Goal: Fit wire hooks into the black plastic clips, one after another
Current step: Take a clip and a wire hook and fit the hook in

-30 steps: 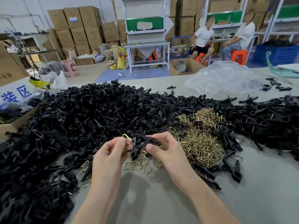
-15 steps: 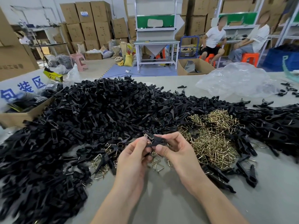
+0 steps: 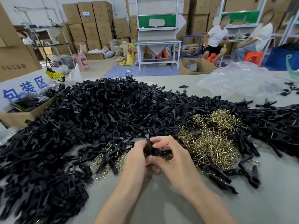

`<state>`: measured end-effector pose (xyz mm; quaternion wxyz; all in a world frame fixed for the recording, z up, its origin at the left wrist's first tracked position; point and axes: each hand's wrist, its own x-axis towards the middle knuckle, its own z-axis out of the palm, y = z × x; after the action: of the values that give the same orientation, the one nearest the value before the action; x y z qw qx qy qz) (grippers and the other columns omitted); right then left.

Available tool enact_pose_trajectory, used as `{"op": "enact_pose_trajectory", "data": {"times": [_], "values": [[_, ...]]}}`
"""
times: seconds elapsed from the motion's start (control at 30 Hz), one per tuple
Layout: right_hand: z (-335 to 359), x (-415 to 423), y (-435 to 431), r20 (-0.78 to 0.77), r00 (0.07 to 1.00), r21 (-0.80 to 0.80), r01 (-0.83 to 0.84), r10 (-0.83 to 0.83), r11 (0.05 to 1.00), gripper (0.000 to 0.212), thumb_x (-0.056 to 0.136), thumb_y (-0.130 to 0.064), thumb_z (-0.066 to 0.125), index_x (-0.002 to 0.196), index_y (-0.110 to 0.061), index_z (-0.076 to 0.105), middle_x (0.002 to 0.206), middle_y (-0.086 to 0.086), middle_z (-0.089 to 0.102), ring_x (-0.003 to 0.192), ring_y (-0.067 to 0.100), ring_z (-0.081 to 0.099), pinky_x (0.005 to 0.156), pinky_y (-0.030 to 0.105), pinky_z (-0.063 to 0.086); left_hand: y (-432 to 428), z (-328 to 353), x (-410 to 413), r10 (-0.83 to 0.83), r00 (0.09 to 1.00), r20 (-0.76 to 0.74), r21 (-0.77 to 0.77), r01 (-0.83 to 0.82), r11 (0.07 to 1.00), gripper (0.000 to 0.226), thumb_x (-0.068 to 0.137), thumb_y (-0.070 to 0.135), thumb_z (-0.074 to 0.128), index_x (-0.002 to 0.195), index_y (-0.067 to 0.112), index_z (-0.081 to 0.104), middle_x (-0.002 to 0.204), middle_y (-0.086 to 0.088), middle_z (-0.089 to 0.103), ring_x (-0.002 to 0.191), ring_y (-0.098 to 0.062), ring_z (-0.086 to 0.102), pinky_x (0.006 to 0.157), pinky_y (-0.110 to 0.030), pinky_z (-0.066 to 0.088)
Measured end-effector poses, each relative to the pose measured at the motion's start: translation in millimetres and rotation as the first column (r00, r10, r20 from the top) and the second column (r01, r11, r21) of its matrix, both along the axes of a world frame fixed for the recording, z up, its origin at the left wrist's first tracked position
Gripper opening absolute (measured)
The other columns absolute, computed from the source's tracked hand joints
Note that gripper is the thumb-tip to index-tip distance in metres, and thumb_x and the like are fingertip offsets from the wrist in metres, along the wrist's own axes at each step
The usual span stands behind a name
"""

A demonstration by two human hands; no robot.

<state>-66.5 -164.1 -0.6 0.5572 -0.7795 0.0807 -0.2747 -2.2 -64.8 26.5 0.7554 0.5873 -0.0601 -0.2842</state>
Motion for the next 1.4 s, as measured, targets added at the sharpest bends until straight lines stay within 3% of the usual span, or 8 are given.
{"op": "enact_pose_trajectory", "data": {"times": [0.13,0.2,0.3,0.63,0.87,1.13,1.27,1.4], "values": [[4,-1,2,0.114,0.993,-0.383,0.069,-0.026,0.921,0.021,0.085,-0.049,0.068,0.101,-0.039,0.059,0.125,-0.029,0.058,0.121,0.003,0.052,0.098,0.022,0.044,4,4,-3,-0.125,0.992,-0.024,-0.095,0.122,0.988,0.053,0.098,0.051,0.045,0.084,0.009,0.074,0.091,-0.021,0.067,0.079,-0.025,0.067,0.071,-0.039,0.055],[6,-2,3,0.100,0.995,-0.431,0.029,0.015,0.902,0.020,0.090,-0.049,0.064,0.102,-0.034,0.062,0.124,-0.026,0.058,0.124,0.004,0.049,0.101,0.024,0.042,7,4,-6,-0.182,0.983,-0.026,-0.096,0.178,0.979,0.049,0.099,0.049,0.045,0.088,0.015,0.078,0.101,-0.019,0.071,0.095,-0.023,0.069,0.080,-0.039,0.058],[6,-4,2,0.081,0.995,-0.449,-0.010,0.052,0.893,0.020,0.092,-0.049,0.065,0.101,-0.031,0.064,0.120,-0.024,0.058,0.122,0.006,0.050,0.101,0.023,0.041,12,8,-4,-0.260,0.962,-0.080,-0.144,0.247,0.958,0.041,0.100,0.043,0.047,0.083,0.023,0.079,0.092,-0.009,0.073,0.086,-0.018,0.072,0.068,-0.031,0.059],[9,-8,3,-0.031,0.995,-0.375,-0.099,0.094,0.922,0.018,0.085,-0.048,0.066,0.096,-0.034,0.063,0.120,-0.021,0.052,0.120,0.011,0.049,0.092,0.012,0.038,9,3,-5,-0.230,0.969,-0.091,-0.170,0.213,0.962,0.032,0.076,0.046,0.068,0.088,0.019,0.078,0.096,-0.013,0.065,0.094,-0.024,0.064,0.078,-0.033,0.059],[9,-12,3,-0.061,0.992,-0.367,-0.122,0.107,0.922,0.015,0.086,-0.044,0.067,0.096,-0.035,0.059,0.122,-0.019,0.048,0.103,0.010,0.050,0.080,0.013,0.040,8,4,-6,-0.214,0.975,-0.062,-0.096,0.208,0.973,0.030,0.088,0.046,0.063,0.081,0.018,0.073,0.072,-0.004,0.058,0.068,-0.019,0.063,0.061,-0.028,0.055],[7,-6,1,0.013,1.000,-0.440,-0.001,0.008,0.898,0.022,0.092,-0.050,0.060,0.107,-0.035,0.064,0.125,-0.024,0.050,0.118,0.005,0.049,0.097,0.022,0.043,7,4,-5,-0.178,0.978,-0.109,-0.146,0.162,0.976,0.045,0.099,0.047,0.050,0.102,0.010,0.075,0.109,-0.024,0.069,0.097,-0.027,0.068,0.090,-0.043,0.057],[9,-8,-9,0.091,0.987,-0.379,0.154,-0.129,0.912,0.017,0.094,-0.036,0.067,0.109,-0.028,0.068,0.112,-0.020,0.056,0.107,0.004,0.059,0.090,0.013,0.044,5,2,3,-0.157,0.986,-0.064,-0.132,0.147,0.980,0.047,0.093,0.052,0.048,0.095,0.008,0.065,0.084,-0.013,0.060,0.072,-0.021,0.058,0.067,-0.034,0.052],[8,-16,-11,-0.008,0.991,-0.016,0.133,-0.133,0.991,0.022,0.092,-0.019,0.074,0.099,-0.039,0.068,0.097,-0.019,0.070,0.089,0.002,0.068,0.076,0.010,0.047,6,0,5,-0.106,0.994,-0.001,-0.114,0.105,0.988,0.047,0.084,0.049,0.052,0.096,0.007,0.070,0.084,-0.007,0.069,0.062,-0.018,0.062,0.053,-0.028,0.053]]}}
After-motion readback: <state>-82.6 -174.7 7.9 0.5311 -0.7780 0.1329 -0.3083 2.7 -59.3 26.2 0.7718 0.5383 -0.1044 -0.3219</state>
